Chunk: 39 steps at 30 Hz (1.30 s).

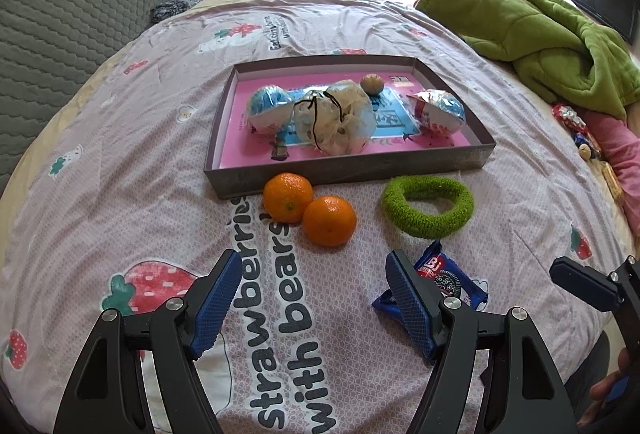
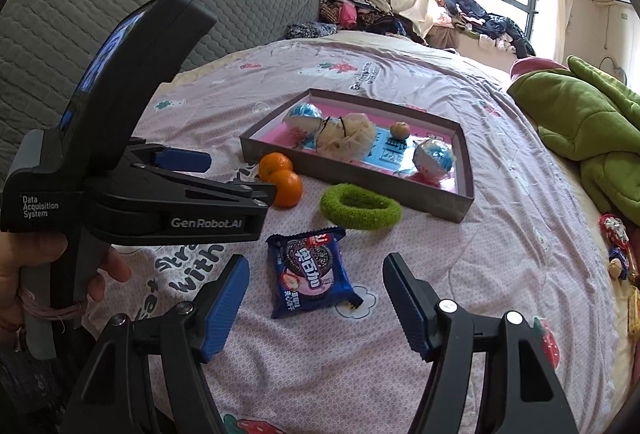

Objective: Organize objects
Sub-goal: 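Pull both open tools back from the tray toward the oranges and biscuit packet, then grasp the blue biscuit packet with right tool while left tool approaches an orange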

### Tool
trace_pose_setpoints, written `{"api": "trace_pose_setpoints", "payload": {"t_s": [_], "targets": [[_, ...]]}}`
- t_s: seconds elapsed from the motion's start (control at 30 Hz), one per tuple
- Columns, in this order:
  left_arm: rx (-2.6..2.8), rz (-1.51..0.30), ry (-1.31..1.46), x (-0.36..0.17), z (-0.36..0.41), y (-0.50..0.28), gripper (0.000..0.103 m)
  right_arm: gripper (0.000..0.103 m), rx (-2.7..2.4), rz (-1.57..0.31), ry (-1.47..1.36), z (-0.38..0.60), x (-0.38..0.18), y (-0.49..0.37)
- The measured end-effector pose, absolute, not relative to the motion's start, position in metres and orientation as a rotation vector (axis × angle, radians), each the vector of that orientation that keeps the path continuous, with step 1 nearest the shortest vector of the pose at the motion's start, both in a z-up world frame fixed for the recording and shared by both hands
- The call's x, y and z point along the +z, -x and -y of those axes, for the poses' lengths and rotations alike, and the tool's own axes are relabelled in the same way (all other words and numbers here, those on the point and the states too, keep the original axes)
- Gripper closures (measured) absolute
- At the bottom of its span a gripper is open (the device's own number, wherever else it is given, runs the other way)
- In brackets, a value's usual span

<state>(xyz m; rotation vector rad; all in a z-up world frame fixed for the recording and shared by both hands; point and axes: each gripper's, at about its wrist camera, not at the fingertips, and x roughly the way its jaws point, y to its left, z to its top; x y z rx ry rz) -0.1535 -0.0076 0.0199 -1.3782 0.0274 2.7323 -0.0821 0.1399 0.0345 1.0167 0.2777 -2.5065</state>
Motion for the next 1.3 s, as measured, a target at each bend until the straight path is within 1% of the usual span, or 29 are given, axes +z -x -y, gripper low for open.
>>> {"api": "trace_pose_setpoints", "payload": {"t_s": [0.53,0.9,1.3], "targets": [[2.693,-0.024,1.417,0.0,0.005,0.16,0.027,0.034,-2.468,-0.304,-1.076,-0.132,0.009,0.09],[2.687,-0.007,1.437,-0.01,0.005,0.175,0.027,0.034,-2.468,-0.279,-1.116,-0.133,-0.003,0.104],[2.685,0.04,1.453,-0.02,0.005,0.193,0.027,0.034,-2.437,-0.299,-1.134,-0.127,-0.017,0.119]]}}
